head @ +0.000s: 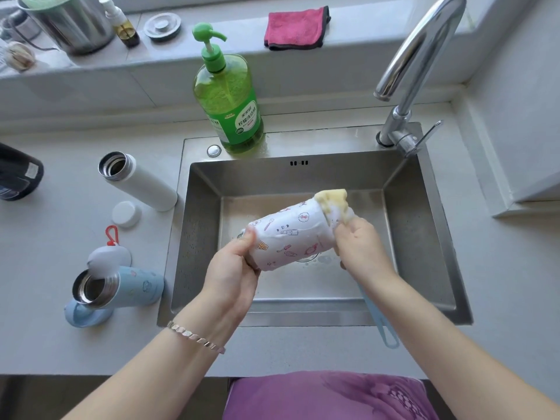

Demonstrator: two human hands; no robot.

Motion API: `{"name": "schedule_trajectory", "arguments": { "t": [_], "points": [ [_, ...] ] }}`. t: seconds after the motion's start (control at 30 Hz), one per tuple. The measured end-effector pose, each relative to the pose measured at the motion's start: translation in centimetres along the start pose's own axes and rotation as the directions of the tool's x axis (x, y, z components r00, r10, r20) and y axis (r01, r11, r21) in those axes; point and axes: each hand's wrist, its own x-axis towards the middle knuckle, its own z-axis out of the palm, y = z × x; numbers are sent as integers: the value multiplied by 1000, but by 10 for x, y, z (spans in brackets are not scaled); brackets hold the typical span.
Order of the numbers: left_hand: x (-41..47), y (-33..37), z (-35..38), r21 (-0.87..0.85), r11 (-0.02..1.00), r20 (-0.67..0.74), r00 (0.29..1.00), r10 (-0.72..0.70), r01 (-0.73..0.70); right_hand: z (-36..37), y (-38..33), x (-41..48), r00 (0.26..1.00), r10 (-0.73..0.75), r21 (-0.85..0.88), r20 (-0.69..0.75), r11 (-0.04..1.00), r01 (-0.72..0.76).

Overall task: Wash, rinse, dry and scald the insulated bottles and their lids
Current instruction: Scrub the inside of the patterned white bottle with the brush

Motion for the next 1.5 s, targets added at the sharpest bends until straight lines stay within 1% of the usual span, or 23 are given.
{"name": "schedule_trajectory", "arguments": {
  "t": [0.1, 0.23, 0.33, 0.4, 0.47, 0.53, 0.63, 0.7, 0.77, 0.83, 0.9, 0.97, 1.0, 1.03, 1.1, 1.17, 1.2, 1.23, 1.3, 1.37, 1.43, 1.47, 1.5],
  "points": [
    [0, 2, -2, 8, 999, 3, 999, 41, -41, 2, -2, -8, 998, -69, -21, -12, 997, 69],
    [-5, -3, 1, 158, 976, 44, 988, 145, -150, -5, -3, -1, 999, 45, 112, 26, 993, -48],
    [-5, 1, 5, 164, 963, 46, 977, 208, -213, -3, -2, -8, 1000, -6, 106, 10, 994, 5],
    [-3, 1, 6, 178, 956, 52, 973, 227, -233, -1, -3, -12, 1000, -19, 124, 1, 992, 18],
    [-5, -2, 9, 198, 954, 60, 974, 219, -227, -3, -7, -6, 999, 47, 173, 7, 984, -47],
    [-6, -2, 11, 206, 954, 49, 976, 214, -219, -7, -10, 0, 997, 70, 155, 17, 985, -72],
    [-2, 3, 9, 170, 963, 10, 977, 212, -211, -3, -4, -9, 1000, -23, 57, -4, 998, 23],
    [1, 4, 10, 168, 969, -4, 983, 184, -181, 2, 1, -17, 994, -105, 39, -22, 994, 106],
    [0, 1, 11, 190, 972, -16, 990, 143, -138, 2, 1, -17, 988, -152, -31, -41, 988, 151],
    [-3, -1, 10, 217, 969, -15, 992, 123, -117, -2, -4, -7, 994, -103, -36, -38, 994, 102],
    [-7, -2, 8, 218, 970, 11, 994, 106, -106, -9, -3, 6, 999, 46, 71, 29, 996, -48],
    [-9, -1, 8, 207, 972, 53, 993, 104, -113, -13, -3, 8, 971, 211, 177, 113, 957, -229],
    [-8, 0, 8, 193, 974, 62, 992, 110, -120, -13, -2, 5, 962, 245, 215, 115, 940, -265],
    [-7, 1, 9, 167, 978, 58, 992, 113, -122, -11, -1, -1, 966, 238, 255, 101, 932, -256],
    [-3, 2, 11, 115, 987, 25, 994, 109, -111, -2, 3, -13, 993, 122, 278, -6, 954, -115],
    [0, 3, 13, 95, 990, -19, 994, 109, -106, 6, 5, -22, 991, -69, 160, -110, 983, 87],
    [1, 2, 13, 96, 990, -34, 994, 107, -103, 7, 5, -23, 983, -144, 115, -113, 981, 157],
    [1, 2, 14, 100, 990, -33, 994, 101, -97, 7, 4, -21, 980, -169, 107, -109, 978, 180],
    [0, 3, 14, 137, 986, -4, 995, 95, -94, 2, -2, -16, 994, -77, 143, -82, 986, 88],
    [-1, 5, 13, 211, 969, 41, 991, 124, -130, -6, -6, -9, 992, 129, 163, -2, 978, -126],
    [-3, 8, 11, 307, 923, 114, 972, 205, -231, -12, -4, -8, 942, 312, 246, 128, 910, -335],
    [-3, 12, 11, 365, 880, 176, 951, 255, -303, -12, -3, -9, 913, 350, 343, 209, 848, -404],
    [-4, 17, 12, 421, 826, 248, 924, 292, -374, -12, -1, -11, 895, 348, 441, 278, 782, -441]
  ]
}}
